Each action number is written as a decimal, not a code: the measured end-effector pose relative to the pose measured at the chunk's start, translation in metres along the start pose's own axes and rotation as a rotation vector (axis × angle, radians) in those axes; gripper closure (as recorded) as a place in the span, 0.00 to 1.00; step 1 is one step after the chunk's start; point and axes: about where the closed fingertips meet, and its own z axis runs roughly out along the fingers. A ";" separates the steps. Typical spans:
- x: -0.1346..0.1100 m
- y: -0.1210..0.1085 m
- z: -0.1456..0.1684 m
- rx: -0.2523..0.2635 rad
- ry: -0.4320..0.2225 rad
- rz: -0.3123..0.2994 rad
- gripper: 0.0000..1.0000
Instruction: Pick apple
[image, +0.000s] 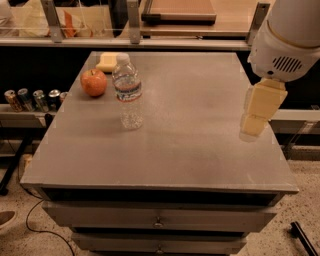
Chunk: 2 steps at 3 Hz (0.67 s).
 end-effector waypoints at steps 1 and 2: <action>-0.018 -0.004 0.006 -0.048 -0.080 -0.050 0.00; -0.024 -0.006 0.010 -0.095 -0.176 -0.116 0.00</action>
Offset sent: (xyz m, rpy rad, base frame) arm 0.0144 0.0229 -0.0080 0.2560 0.0600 0.3023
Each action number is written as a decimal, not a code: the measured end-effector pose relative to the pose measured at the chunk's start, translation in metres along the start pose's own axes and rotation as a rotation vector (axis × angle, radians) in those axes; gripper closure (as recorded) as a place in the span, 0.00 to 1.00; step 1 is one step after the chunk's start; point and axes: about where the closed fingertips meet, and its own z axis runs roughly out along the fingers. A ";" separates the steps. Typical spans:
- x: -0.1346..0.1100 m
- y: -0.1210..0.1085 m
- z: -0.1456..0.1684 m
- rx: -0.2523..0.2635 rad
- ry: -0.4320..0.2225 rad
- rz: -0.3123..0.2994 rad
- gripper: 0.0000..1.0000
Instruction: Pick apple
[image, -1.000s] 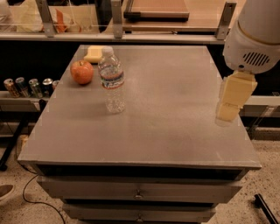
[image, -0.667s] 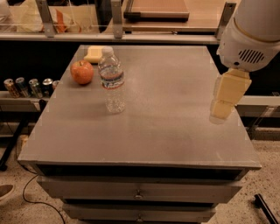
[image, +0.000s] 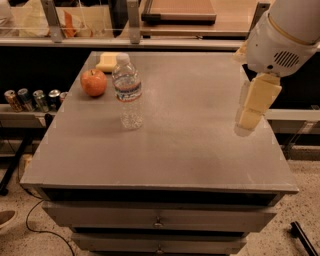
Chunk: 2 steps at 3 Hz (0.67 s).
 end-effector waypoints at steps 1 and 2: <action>0.007 -0.011 0.002 -0.029 -0.089 -0.053 0.00; 0.020 -0.029 0.003 -0.045 -0.182 -0.105 0.00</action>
Offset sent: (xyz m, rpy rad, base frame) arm 0.0408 -0.0492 -0.0051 0.2480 -0.0205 0.2386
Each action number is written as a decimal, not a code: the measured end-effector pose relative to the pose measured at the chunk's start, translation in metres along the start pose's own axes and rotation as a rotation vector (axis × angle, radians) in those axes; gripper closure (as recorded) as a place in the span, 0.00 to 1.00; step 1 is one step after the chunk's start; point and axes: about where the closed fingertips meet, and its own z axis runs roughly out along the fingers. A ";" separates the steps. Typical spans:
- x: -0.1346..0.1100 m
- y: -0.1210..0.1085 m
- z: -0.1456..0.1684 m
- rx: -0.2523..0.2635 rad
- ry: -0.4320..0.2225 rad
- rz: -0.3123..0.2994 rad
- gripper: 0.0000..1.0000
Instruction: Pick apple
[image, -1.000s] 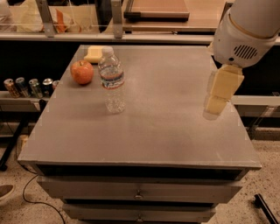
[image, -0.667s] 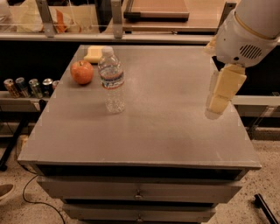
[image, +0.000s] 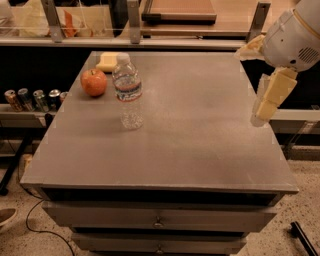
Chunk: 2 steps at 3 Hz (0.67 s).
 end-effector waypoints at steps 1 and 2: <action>0.019 -0.022 0.000 -0.002 -0.086 -0.036 0.00; 0.036 -0.047 0.001 0.001 -0.137 -0.059 0.00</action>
Offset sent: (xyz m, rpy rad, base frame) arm 0.0652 -0.0645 -0.0055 0.1662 -0.0289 0.1217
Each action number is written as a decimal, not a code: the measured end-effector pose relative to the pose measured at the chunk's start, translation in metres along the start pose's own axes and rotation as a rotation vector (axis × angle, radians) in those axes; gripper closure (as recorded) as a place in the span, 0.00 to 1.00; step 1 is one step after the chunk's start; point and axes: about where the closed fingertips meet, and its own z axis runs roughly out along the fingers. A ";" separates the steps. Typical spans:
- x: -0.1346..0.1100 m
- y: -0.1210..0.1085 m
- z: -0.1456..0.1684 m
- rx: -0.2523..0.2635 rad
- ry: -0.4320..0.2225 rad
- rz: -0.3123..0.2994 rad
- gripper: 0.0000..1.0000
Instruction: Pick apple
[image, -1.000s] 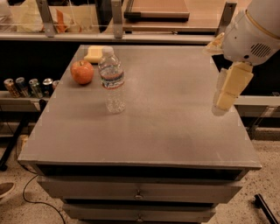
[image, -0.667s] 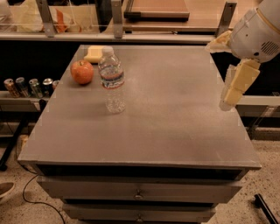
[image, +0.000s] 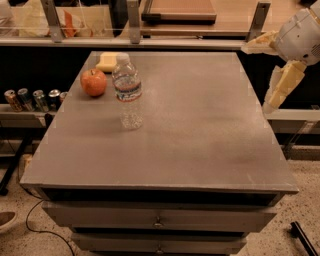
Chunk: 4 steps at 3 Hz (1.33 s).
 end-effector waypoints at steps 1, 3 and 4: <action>0.014 -0.022 0.002 0.002 -0.041 -0.018 0.00; 0.022 -0.069 0.014 0.033 -0.077 -0.061 0.00; 0.012 -0.096 0.024 0.058 -0.072 -0.096 0.00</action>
Offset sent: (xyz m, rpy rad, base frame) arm 0.0561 -0.0412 -0.0064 0.0682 0.0362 0.1079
